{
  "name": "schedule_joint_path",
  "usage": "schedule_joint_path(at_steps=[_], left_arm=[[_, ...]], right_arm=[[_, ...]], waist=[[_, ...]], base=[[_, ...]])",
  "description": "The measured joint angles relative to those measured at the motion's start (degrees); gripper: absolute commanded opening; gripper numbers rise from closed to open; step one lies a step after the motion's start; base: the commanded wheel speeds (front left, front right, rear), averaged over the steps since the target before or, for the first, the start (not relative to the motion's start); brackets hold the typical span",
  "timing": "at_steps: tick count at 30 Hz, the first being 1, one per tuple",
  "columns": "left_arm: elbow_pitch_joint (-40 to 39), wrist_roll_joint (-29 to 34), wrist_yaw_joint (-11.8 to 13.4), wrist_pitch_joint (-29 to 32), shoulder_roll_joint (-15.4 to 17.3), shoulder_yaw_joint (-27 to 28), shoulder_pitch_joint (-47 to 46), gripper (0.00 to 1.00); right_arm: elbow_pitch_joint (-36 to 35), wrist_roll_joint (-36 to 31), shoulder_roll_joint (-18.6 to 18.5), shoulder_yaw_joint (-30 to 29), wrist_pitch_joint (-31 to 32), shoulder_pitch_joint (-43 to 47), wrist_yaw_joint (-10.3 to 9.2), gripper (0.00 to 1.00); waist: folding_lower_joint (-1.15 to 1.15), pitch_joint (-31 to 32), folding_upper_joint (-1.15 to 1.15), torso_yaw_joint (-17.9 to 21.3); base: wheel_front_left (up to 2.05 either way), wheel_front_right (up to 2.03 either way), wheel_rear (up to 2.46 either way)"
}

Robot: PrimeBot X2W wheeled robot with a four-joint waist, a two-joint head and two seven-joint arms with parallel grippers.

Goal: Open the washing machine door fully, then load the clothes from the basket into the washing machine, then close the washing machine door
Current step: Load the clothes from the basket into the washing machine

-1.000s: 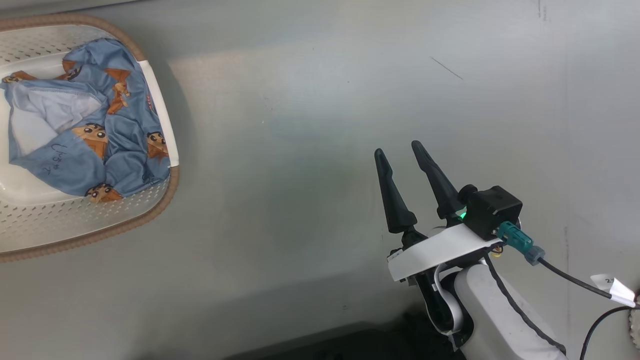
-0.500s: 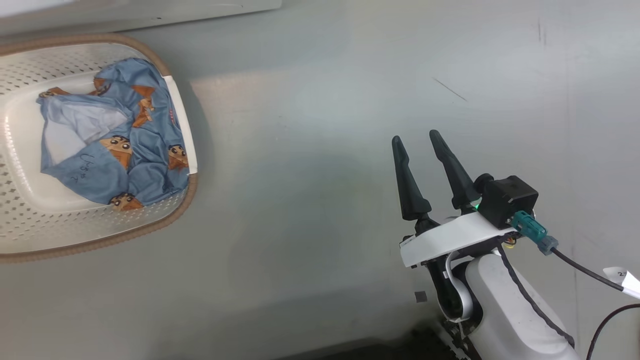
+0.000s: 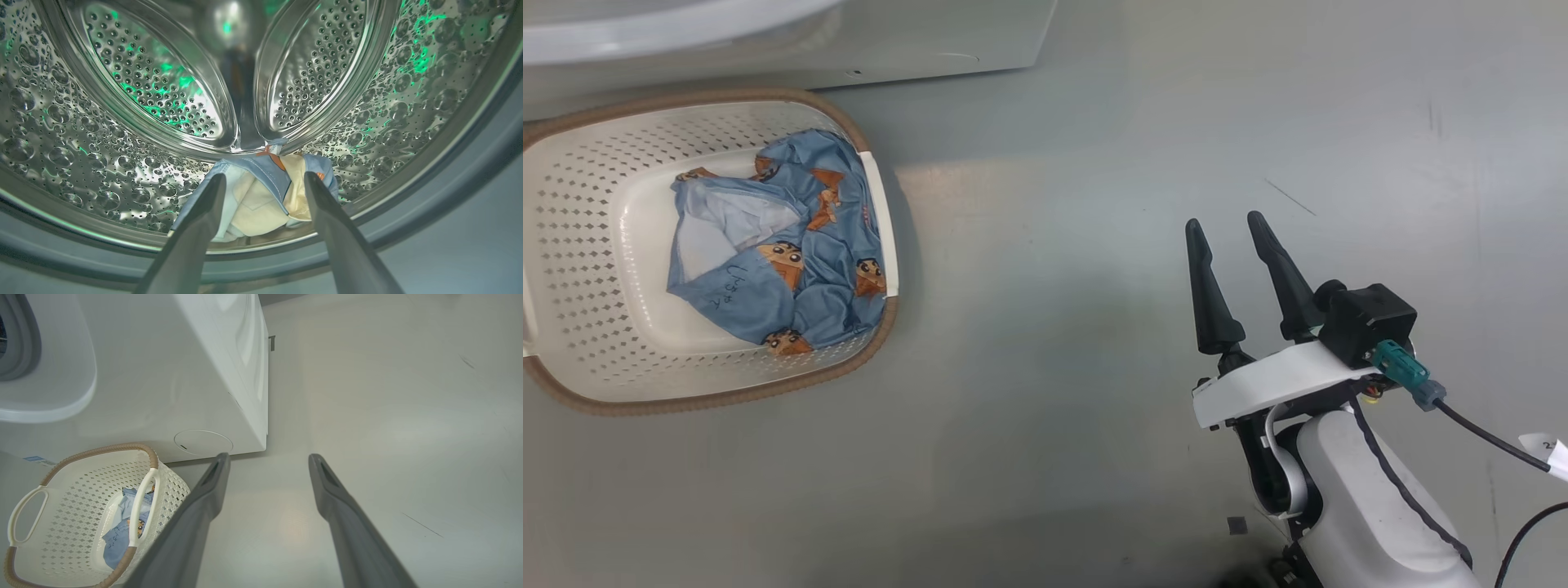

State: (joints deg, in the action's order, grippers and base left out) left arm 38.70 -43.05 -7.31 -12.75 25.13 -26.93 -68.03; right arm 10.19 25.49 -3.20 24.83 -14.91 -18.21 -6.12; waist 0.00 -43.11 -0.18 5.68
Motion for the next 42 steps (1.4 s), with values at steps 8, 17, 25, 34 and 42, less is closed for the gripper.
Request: schedule_joint_path(at_steps=[8, 17, 25, 34, 42], left_arm=[[0.14, -0.11, 0.00, -1.60, -0.52, -0.83, 6.21, 1.00], [-1.20, -0.31, 0.00, -1.78, -1.32, 0.71, 12.51, 1.00], [-6.22, 3.09, 0.01, -1.78, -1.19, 5.93, 17.51, 1.00], [-9.93, 5.37, 1.13, -1.77, -2.87, 9.51, 27.82, 1.00], [-14.72, 8.13, 1.88, -1.78, -3.85, 12.63, 35.74, 1.00]], right_arm=[[1.51, -0.43, -0.02, -0.87, 0.00, 0.02, 0.78, 1.00], [2.85, -0.42, -0.01, -3.77, 0.00, 1.43, 1.47, 1.00], [4.11, -1.36, -0.02, -4.76, 0.00, 3.33, 2.54, 1.00], [4.76, -1.53, 0.01, -5.42, 0.00, 6.35, 3.54, 1.00], [5.56, -2.27, 0.07, -5.36, 0.00, 9.28, 4.32, 1.00]], waist=[[0.00, 4.15, 0.00, -1.82], [0.00, 9.25, 0.00, -3.11], [0.00, 14.55, 0.00, -3.95], [0.00, 20.84, 0.00, -4.17], [0.00, 25.82, 0.00, -4.05]], base=[[0.00, 0.00, 0.00], [0.00, 0.00, 0.00], [0.00, 0.00, 0.00], [0.00, 0.00, 0.00], [0.00, 0.00, 0.00]])
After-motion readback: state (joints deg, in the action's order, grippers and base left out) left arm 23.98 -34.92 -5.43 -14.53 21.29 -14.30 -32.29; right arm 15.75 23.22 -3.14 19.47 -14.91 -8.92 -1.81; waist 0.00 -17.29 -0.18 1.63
